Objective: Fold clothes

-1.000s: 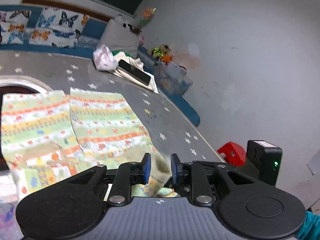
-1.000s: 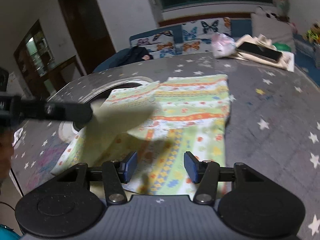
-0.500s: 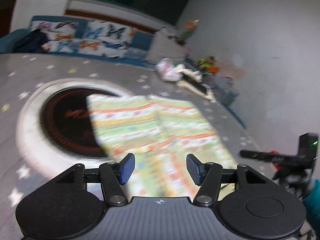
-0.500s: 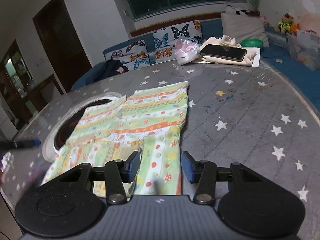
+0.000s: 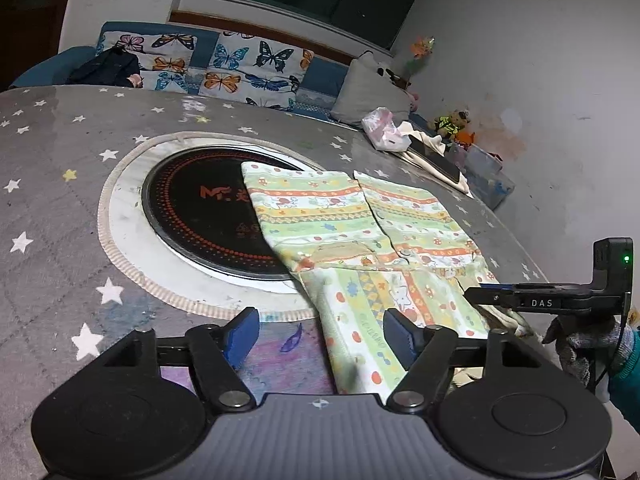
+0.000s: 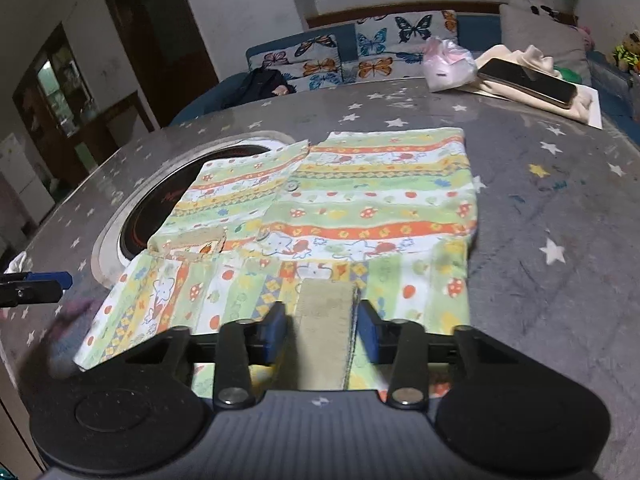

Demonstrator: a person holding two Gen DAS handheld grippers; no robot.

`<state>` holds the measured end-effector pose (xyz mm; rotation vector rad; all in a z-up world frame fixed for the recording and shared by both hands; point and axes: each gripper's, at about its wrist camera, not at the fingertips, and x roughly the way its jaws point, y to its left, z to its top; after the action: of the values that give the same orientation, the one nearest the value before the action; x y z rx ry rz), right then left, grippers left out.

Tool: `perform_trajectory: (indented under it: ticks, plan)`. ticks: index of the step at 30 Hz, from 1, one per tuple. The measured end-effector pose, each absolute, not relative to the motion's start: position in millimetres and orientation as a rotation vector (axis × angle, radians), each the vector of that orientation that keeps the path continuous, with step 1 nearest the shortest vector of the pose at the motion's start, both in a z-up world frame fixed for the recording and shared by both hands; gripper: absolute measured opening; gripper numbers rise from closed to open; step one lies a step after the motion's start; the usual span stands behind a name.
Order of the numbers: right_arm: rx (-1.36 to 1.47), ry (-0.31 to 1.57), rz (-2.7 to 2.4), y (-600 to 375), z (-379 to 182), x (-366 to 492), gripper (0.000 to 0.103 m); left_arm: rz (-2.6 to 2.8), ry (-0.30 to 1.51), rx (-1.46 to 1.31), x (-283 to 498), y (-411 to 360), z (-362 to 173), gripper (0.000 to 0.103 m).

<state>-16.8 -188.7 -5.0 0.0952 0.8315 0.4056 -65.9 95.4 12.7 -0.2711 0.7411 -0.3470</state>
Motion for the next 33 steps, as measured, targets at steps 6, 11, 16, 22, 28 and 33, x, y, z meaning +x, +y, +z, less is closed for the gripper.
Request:
perform_trajectory:
  ticks: [6, 11, 16, 22, 28, 33]
  plan:
    - [-0.012, 0.763, 0.396, -178, 15, -24, 0.007, -0.368, 0.75, -0.28, -64, 92, 8, 0.074]
    - [-0.1, 0.658, 0.38, -173, 50, -31, 0.007, -0.389, 0.744, -0.269, -63, 87, 10, 0.074]
    - [-0.138, 0.619, 0.354, -173, 65, -31, 0.007, -0.408, 0.744, -0.263, -60, 80, 10, 0.074]
    - [-0.109, 0.696, 0.311, -177, 37, -20, 0.011, -0.463, 0.729, -0.233, -52, 62, 19, 0.069]
    - [-0.091, 0.696, 0.317, -185, 27, -20, 0.018, -0.55, 0.717, -0.178, -36, 30, 23, 0.045]
    - [-0.094, 0.712, 0.347, -182, 16, -20, 0.018, -0.544, 0.752, -0.07, -27, 4, 8, 0.026]
